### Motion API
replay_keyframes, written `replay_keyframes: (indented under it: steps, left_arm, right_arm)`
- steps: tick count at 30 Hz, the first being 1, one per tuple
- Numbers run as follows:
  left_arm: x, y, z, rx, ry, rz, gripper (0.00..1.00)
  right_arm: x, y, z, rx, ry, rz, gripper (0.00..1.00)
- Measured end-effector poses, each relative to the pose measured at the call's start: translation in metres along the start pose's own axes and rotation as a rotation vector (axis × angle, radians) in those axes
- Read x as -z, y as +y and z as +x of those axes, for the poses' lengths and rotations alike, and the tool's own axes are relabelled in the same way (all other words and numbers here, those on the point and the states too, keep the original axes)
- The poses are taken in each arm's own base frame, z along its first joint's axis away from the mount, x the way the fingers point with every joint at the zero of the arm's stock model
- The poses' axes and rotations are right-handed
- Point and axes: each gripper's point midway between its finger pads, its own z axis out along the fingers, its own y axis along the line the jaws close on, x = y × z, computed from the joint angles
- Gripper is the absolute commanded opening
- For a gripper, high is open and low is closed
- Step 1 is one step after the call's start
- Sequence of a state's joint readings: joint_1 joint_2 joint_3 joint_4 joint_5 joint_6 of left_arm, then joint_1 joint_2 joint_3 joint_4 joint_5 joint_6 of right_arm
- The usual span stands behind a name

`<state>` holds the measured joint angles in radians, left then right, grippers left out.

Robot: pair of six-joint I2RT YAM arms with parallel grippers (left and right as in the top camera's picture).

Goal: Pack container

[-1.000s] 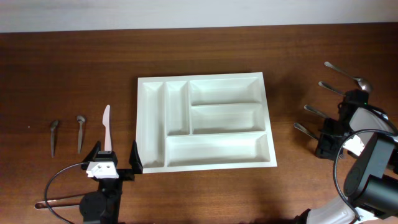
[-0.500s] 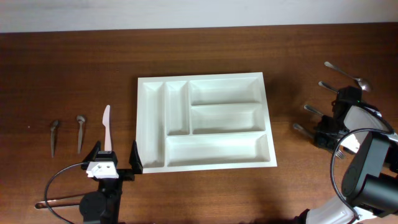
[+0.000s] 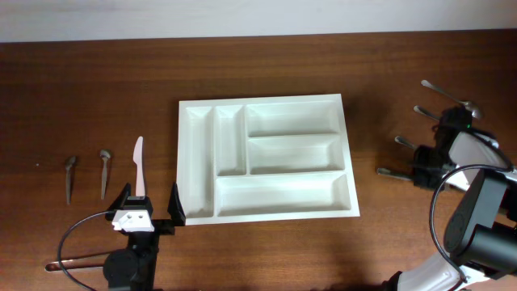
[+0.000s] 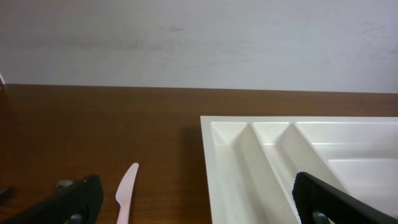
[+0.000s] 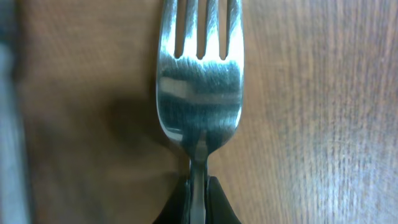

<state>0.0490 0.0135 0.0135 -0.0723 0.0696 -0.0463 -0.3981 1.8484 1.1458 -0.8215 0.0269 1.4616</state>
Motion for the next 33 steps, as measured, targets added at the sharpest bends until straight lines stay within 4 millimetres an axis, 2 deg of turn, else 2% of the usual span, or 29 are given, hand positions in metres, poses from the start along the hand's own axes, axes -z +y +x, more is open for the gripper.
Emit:
replay_keyframes:
  steps: [4, 9, 12, 15, 16, 19, 23, 29, 33]
  left_arm:
    - [0.0, 0.0, 0.0, 0.0, 0.0, 0.0, 0.99]
    - [0.0, 0.0, 0.0, 0.0, 0.0, 0.0, 0.99]
    - [0.0, 0.0, 0.0, 0.0, 0.0, 0.0, 0.99]
    - [0.0, 0.0, 0.0, 0.0, 0.0, 0.0, 0.99]
    - [0.0, 0.0, 0.0, 0.0, 0.0, 0.0, 0.99]
    - [0.0, 0.0, 0.0, 0.0, 0.0, 0.0, 0.99]
    - [0.0, 0.0, 0.0, 0.0, 0.0, 0.0, 0.99]
    - [0.0, 0.0, 0.0, 0.0, 0.0, 0.0, 0.99]
    - [0.0, 0.0, 0.0, 0.0, 0.0, 0.0, 0.99]
  right_arm:
    - [0.034, 0.027, -0.003, 0.057, -0.005, -0.042, 0.04]
    - [0.095, 0.066, 0.004, 0.143, -0.015, -0.138, 0.04]
    - [0.124, 0.083, 0.029, 0.217, 0.0, -0.203, 0.04]
    - [0.139, 0.092, 0.07, 0.299, 0.043, -0.249, 0.07]
    - [0.14, 0.088, 0.086, 0.317, 0.065, -0.242, 0.09]
    - [0.138, 0.06, 0.132, 0.36, 0.12, -0.156, 0.13]
    - [0.139, 0.03, 0.18, 0.402, 0.156, -0.089, 0.13]
    - [0.142, 0.006, 0.228, 0.479, 0.173, -0.078, 0.15]
    - [0.14, -0.001, 0.25, 0.5, 0.185, -0.092, 0.15]
